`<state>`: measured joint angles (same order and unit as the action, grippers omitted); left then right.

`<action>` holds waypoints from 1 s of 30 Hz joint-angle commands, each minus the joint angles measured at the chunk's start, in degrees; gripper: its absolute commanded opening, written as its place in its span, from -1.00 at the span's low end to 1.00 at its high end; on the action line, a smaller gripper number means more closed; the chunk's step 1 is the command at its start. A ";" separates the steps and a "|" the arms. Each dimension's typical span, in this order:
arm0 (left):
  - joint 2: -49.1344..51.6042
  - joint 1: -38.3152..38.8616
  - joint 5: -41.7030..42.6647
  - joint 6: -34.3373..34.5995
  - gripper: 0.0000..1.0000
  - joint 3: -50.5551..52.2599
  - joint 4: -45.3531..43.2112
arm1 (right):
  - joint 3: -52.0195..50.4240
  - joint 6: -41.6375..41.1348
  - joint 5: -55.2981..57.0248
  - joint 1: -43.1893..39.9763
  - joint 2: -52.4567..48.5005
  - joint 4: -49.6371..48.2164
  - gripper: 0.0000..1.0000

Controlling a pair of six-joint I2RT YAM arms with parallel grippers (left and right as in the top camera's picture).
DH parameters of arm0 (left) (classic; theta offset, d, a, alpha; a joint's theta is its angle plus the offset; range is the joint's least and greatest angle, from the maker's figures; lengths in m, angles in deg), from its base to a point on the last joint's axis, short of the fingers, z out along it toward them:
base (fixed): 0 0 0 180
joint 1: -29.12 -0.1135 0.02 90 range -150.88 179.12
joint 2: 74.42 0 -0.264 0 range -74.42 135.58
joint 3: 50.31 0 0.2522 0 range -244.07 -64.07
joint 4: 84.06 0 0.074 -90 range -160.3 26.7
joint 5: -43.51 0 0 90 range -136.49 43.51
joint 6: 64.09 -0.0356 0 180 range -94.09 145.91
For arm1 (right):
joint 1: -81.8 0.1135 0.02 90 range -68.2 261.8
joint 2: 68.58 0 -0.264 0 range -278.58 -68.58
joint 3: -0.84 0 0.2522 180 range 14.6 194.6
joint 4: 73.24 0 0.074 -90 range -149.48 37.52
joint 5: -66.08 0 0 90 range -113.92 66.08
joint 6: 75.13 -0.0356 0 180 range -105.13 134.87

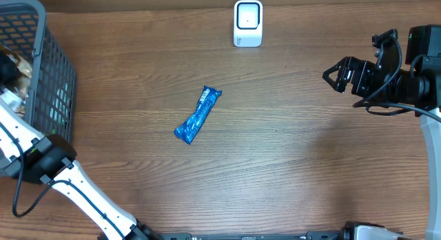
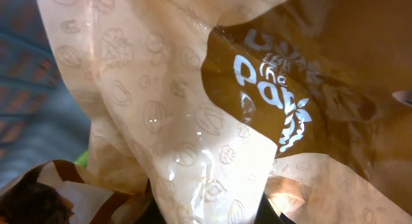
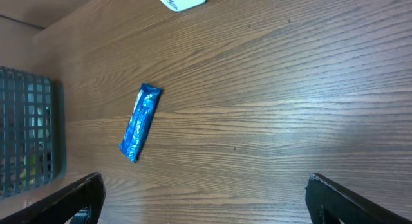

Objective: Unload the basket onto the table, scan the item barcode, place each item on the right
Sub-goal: 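Carry the brown bag out and drop it beside the blue bar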

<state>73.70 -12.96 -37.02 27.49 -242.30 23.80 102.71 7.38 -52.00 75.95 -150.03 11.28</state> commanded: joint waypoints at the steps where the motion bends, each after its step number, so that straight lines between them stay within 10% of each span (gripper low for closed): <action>1: -10.73 0.55 1.22 1.22 -0.92 -1.81 -0.50 | 1.20 0.07 0.11 0.37 0.20 -0.28 1.00; 16: -33.11 21.09 12.24 -0.37 -0.92 -0.42 2.69 | 10.34 1.60 0.15 0.37 0.44 -3.19 1.00; 30: -31.21 46.51 2.56 -0.46 -0.92 44.74 -3.63 | 10.32 1.79 0.15 0.37 0.35 -3.02 1.00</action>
<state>41.06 31.06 -31.20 27.25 -206.41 23.02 111.59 8.52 -52.00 75.95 -150.19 8.63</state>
